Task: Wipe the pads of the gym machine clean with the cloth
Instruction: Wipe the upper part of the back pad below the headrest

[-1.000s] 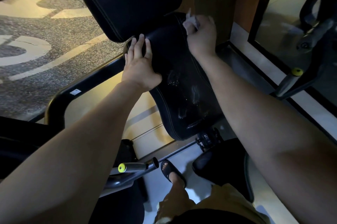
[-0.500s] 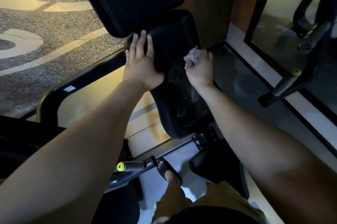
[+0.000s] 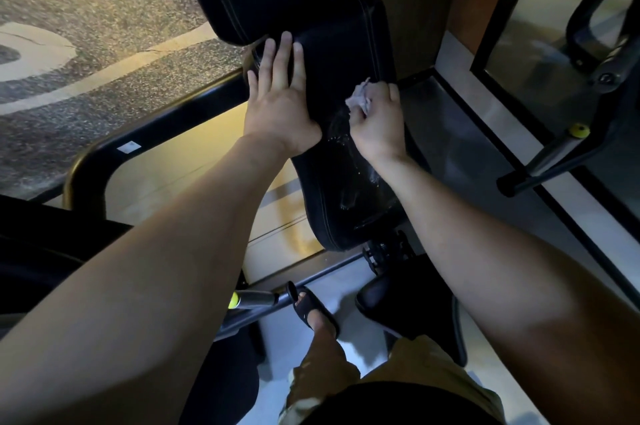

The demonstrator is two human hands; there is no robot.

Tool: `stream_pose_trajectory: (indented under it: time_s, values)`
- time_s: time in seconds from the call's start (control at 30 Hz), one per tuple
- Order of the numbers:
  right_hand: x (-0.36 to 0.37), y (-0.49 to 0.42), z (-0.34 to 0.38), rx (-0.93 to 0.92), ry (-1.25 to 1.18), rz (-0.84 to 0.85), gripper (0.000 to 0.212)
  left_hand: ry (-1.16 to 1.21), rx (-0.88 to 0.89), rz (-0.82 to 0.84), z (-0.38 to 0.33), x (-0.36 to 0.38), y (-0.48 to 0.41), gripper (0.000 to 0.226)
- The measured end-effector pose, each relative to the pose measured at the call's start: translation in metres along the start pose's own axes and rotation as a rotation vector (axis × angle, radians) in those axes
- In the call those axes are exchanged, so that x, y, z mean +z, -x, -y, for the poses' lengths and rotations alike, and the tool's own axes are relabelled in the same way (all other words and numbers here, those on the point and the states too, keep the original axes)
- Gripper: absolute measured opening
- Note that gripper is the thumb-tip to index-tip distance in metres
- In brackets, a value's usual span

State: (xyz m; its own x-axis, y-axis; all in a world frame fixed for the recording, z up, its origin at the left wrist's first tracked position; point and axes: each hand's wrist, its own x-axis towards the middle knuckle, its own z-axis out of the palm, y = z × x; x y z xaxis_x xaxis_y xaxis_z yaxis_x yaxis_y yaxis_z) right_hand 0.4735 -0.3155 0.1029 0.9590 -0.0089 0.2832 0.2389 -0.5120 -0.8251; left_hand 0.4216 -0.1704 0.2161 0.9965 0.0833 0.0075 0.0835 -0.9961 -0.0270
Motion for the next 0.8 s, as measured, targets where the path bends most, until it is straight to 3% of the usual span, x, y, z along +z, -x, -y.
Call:
stream_pose_trajectory:
  time_s: [0.07,0.23,0.3,0.5,0.7,0.8]
  values:
    - [0.002,0.013,-0.018,-0.015,0.027,0.010,0.017,-0.013,0.005,0.005,0.001,0.000,0.002,0.112]
    - [0.004,0.026,-0.032,0.225,0.053,0.038,0.016,-0.019,0.018,0.012,0.004,-0.003,0.000,0.111]
    - [0.005,0.016,-0.013,0.188,0.024,0.016,0.014,-0.016,0.011,0.007,0.005,-0.001,0.000,0.111]
    - [0.011,0.006,-0.005,-0.156,0.033,-0.019,0.013,-0.024,0.034,-0.040,0.008,0.003,0.000,0.106]
    - [0.019,0.029,-0.032,0.046,0.064,-0.026,0.013,-0.051,0.036,-0.022,0.008,0.006,0.000,0.110]
    - [0.015,0.007,0.000,-0.004,0.018,-0.049,0.014,-0.041,0.036,-0.018,0.009,0.006,-0.001,0.111]
